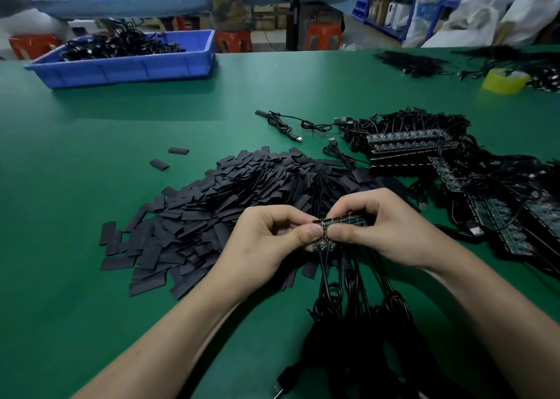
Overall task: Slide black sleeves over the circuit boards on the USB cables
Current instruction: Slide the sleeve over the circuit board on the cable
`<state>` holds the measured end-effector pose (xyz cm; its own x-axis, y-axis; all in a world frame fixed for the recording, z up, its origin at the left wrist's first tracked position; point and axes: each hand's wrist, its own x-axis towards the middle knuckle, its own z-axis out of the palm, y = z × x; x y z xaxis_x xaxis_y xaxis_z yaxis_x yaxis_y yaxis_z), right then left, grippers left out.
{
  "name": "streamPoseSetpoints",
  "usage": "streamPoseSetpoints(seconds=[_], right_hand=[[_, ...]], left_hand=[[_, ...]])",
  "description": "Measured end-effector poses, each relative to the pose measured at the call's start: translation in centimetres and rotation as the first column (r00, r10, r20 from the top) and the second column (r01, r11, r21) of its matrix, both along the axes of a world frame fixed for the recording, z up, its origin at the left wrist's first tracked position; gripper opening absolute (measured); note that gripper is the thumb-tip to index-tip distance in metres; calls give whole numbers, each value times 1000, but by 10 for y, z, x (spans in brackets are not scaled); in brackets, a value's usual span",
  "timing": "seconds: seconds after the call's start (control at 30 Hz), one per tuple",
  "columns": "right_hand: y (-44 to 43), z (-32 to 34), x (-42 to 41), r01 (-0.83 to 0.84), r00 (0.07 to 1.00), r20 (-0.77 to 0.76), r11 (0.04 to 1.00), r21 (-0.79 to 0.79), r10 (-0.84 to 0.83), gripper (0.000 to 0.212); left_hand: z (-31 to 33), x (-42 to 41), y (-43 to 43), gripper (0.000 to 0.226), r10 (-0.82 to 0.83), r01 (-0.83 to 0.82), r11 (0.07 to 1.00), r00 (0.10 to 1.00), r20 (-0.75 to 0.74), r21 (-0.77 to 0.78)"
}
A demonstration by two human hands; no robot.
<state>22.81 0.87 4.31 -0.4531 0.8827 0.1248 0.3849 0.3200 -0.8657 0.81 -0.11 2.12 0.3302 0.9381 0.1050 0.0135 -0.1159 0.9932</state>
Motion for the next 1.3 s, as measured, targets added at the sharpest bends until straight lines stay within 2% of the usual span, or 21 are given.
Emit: streamPoseSetpoints(seconds=[0.2, 0.27, 0.33, 0.43, 0.53, 0.6, 0.67, 0.77, 0.8, 0.87, 0.9, 0.97, 1.0, 1.07, 1.13, 1.17, 1.2, 1.23, 1.3], right_hand=[[-2, -1, 1, -75, 992, -106, 996, -58, 68, 15], [-1, 0, 6, -38, 997, -71, 997, -61, 33, 13], [0, 0, 14, 84, 996, 47, 996, -42, -82, 18], [-3, 3, 20, 217, 953, 186, 967, 131, -239, 31], [-13, 6, 6, 71, 982, 148, 957, 283, -117, 29], [-19, 2, -7, -34, 993, 117, 975, 218, 9, 28], [-23, 0, -16, -102, 995, 26, 992, 79, 101, 22], [-27, 6, -15, -167, 958, -250, 982, -82, 142, 18], [-27, 10, -11, -185, 922, -364, 975, -124, 129, 19], [-27, 19, -2, -223, 831, -550, 956, -192, 83, 24], [-27, 24, 3, -241, 784, -616, 950, -200, 69, 26], [-25, 37, 14, -242, 728, -685, 950, -199, 42, 26], [-24, 44, 20, -219, 743, -669, 954, -205, 27, 28], [-21, 56, 28, -121, 857, -515, 969, -215, -7, 32], [-15, 57, 28, 33, 981, -182, 984, -173, -65, 30], [-12, 53, 24, 109, 994, 22, 988, -110, -107, 29], [-9, 48, 17, 160, 969, 194, 987, -27, -152, 29], [-7, 40, 9, 187, 931, 308, 981, 54, -194, 31], [-7, 27, -5, 230, 890, 374, 964, 130, -263, 33]], left_hand=[[3, 2, -2, 9, -81, 90, 994, 987, 136, -58], [5, 1, -2, 9, -61, 72, 995, 986, 155, -65], [8, -2, -2, 12, -26, 33, 998, 988, 154, -47], [11, -2, -5, 12, 9, -18, 998, 987, 162, 56], [9, 3, -7, 7, 62, -94, 961, 990, 130, 258], [8, 4, -8, 7, 112, -140, 931, 988, 102, 338], [8, 3, -7, 11, 131, -148, 923, 989, 72, 355], [4, -2, -1, 18, 253, -219, 908, 966, -49, 358], [2, -5, 2, 16, 343, -262, 875, 929, -138, 408], [-2, -11, 8, 18, 504, -246, 788, 783, -364, 564], [-4, -12, 8, 21, 544, -199, 763, 711, -445, 615], [-6, -12, 9, 27, 572, -116, 741, 625, -531, 661], [-7, -11, 9, 30, 580, -88, 735, 595, -556, 672], [-8, -7, 10, 35, 597, -55, 727, 541, -592, 684], [-8, -4, 12, 37, 612, -56, 723, 515, -601, 689], [-8, -3, 13, 35, 617, -67, 724, 508, -601, 687], [-9, -2, 14, 31, 626, -80, 721, 501, -598, 688], [-9, -1, 14, 27, 633, -94, 719, 497, -593, 689], [-11, 1, 16, 19, 637, -133, 725, 504, -584, 676]])
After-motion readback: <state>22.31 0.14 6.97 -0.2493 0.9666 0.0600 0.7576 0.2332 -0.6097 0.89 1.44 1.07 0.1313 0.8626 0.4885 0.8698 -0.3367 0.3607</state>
